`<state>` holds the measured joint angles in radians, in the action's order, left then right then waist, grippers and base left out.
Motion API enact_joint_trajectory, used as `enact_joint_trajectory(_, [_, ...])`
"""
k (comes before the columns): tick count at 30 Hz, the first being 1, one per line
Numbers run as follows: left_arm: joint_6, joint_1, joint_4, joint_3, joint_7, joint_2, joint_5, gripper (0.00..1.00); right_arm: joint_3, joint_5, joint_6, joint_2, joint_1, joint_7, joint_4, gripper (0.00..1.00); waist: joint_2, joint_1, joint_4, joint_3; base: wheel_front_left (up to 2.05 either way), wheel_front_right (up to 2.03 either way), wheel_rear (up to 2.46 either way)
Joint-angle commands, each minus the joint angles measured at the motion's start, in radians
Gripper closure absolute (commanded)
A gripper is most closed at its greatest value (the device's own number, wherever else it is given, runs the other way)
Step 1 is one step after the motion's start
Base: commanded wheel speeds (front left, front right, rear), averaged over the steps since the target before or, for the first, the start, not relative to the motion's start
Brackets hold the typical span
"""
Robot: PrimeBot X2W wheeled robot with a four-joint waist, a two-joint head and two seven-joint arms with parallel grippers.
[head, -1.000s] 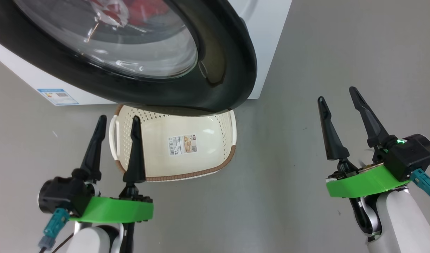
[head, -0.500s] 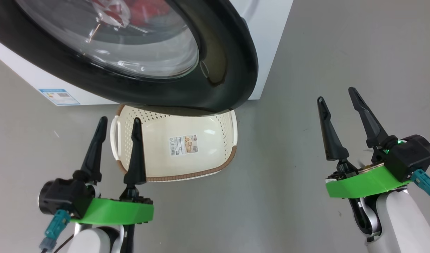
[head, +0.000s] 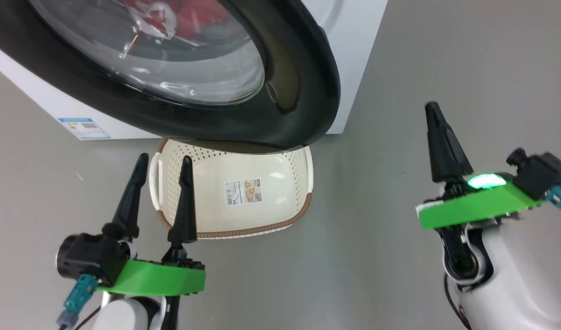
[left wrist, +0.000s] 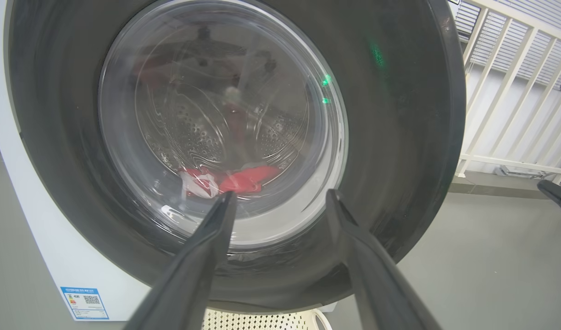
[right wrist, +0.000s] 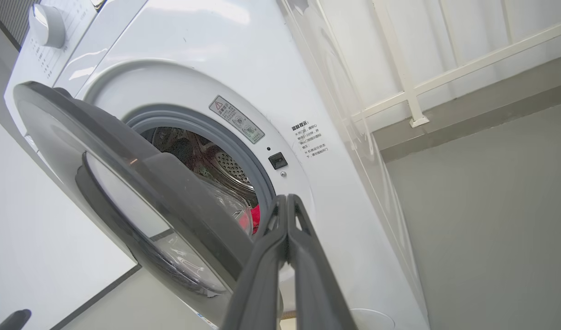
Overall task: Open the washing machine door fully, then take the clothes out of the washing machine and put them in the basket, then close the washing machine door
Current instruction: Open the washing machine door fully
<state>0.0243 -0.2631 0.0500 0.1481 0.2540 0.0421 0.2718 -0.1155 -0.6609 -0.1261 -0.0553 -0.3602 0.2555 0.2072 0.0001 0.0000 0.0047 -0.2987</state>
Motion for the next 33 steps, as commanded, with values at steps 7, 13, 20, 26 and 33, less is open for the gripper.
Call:
enact_joint_trajectory(7, [-0.008,0.005,-0.023,-0.021,0.008,0.009,-0.011,0.0,-0.056,-0.338,-0.005,0.005,-0.15,-0.105,0.03,1.0,-0.0001,0.0,0.015,-0.008,0.0,0.0,0.0])
enact_joint_trajectory(13, [-0.009,-0.005,-0.024,-0.016,0.008,0.009,-0.012,0.0,-0.033,-0.533,-0.005,0.005,-0.263,-0.254,0.087,1.0,-0.0001,0.0,0.027,-0.025,0.0,0.0,0.0])
enact_joint_trajectory(20, [-0.01,-0.019,-0.027,-0.014,0.008,0.008,-0.011,0.0,-0.022,-0.686,-0.005,0.005,-0.385,-0.47,0.191,1.0,-0.0001,0.0,0.042,-0.053,0.0,0.0,0.0])
enact_joint_trajectory(26, [-0.007,-0.033,-0.028,-0.013,0.008,0.008,-0.005,0.0,-0.011,-0.823,-0.005,0.005,-0.488,-0.661,0.308,1.0,-0.0001,0.0,0.05,-0.077,0.0,0.0,0.0])
enact_joint_trajectory(33, [-0.005,-0.05,-0.026,-0.004,0.008,0.008,-0.001,0.0,-0.015,-0.922,-0.005,0.003,-0.586,-0.838,0.378,1.0,-0.0001,0.0,0.061,-0.101,0.0,0.0,0.0])
